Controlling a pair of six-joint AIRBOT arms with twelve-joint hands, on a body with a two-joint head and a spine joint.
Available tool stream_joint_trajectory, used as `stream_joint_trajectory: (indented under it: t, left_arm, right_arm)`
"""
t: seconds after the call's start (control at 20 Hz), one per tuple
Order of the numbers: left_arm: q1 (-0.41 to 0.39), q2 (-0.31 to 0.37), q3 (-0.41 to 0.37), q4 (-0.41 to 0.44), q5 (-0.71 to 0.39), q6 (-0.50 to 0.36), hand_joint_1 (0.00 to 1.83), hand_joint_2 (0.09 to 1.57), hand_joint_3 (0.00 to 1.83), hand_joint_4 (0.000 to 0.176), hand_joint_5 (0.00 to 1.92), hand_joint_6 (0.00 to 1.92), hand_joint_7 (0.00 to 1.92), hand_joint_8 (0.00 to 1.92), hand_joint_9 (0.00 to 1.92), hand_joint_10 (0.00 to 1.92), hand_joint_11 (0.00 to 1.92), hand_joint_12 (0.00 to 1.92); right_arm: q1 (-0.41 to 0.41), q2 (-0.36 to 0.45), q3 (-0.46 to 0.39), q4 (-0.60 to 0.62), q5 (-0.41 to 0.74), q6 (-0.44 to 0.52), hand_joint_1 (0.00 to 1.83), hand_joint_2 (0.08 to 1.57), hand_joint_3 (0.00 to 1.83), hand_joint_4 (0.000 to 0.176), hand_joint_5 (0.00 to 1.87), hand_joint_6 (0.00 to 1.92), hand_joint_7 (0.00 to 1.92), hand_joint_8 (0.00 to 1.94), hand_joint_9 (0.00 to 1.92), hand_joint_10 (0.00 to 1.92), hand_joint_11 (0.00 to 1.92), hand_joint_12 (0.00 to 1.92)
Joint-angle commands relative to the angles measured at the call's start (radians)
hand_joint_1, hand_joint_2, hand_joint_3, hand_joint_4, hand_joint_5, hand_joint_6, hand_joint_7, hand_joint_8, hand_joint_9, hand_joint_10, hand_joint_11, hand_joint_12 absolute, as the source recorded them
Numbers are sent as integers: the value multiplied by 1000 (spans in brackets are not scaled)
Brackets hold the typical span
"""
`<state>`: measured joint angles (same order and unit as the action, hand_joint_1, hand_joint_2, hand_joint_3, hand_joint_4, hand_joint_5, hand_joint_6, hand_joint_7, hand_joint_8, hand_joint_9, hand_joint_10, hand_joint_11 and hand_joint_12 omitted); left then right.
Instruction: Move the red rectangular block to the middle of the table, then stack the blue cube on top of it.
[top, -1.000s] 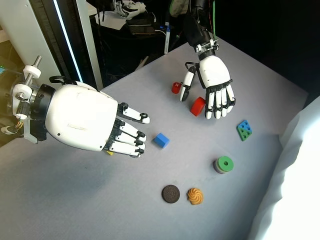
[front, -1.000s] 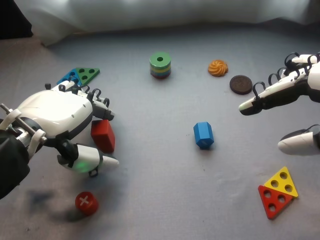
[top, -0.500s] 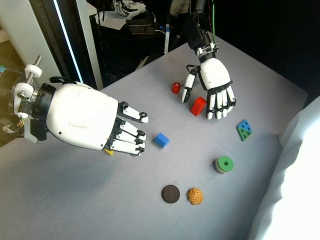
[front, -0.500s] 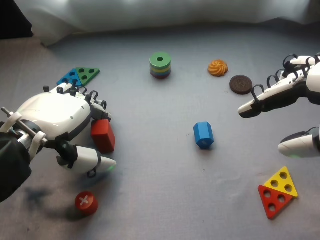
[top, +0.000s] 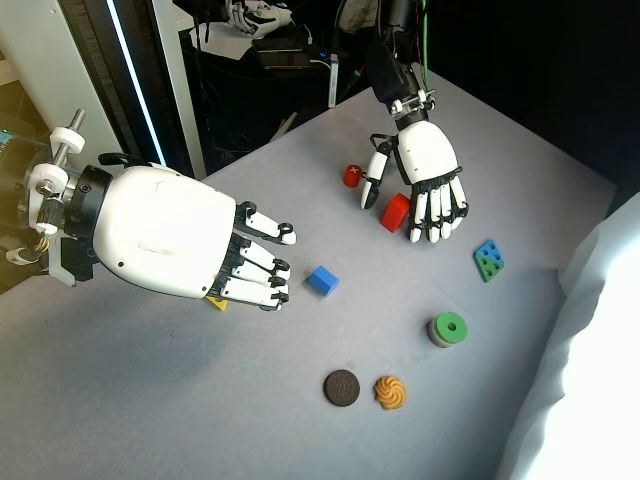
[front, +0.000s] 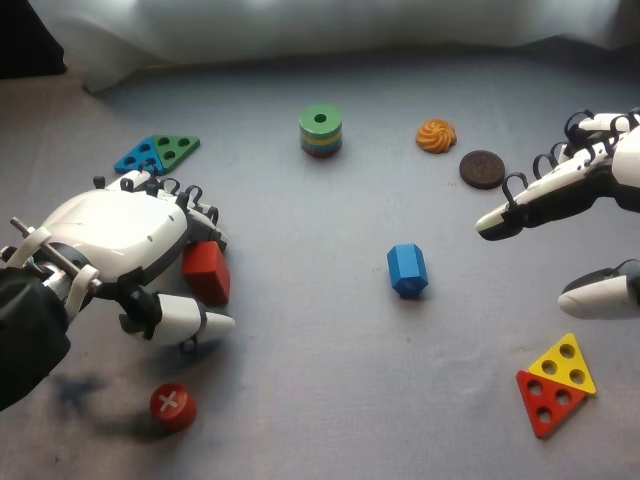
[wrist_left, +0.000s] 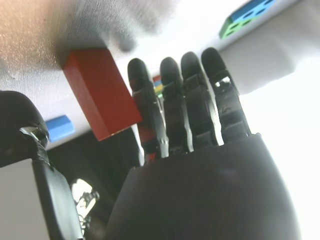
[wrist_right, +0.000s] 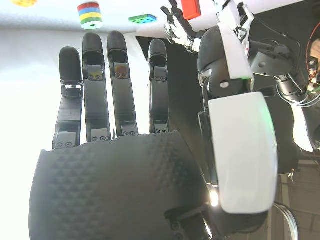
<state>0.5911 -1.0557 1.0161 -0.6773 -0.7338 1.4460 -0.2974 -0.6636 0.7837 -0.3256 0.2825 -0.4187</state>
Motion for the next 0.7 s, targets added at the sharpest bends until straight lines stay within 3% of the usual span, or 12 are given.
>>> stream_joint_trajectory:
  t: [0.0,0.65]
  left_arm:
    - [0,7,7,26,-97,0,718,1006,13,0,713,8,442,3,336,2,0,882]
    - [-17,-4,16,32,-99,0,802,996,0,0,785,10,496,5,372,6,0,936]
  right_arm:
    - [9,11,-4,14,98,5,661,1131,0,0,522,12,547,9,476,46,0,1197]
    - [7,11,-11,5,98,5,699,1122,0,0,536,10,561,6,489,42,0,1215]
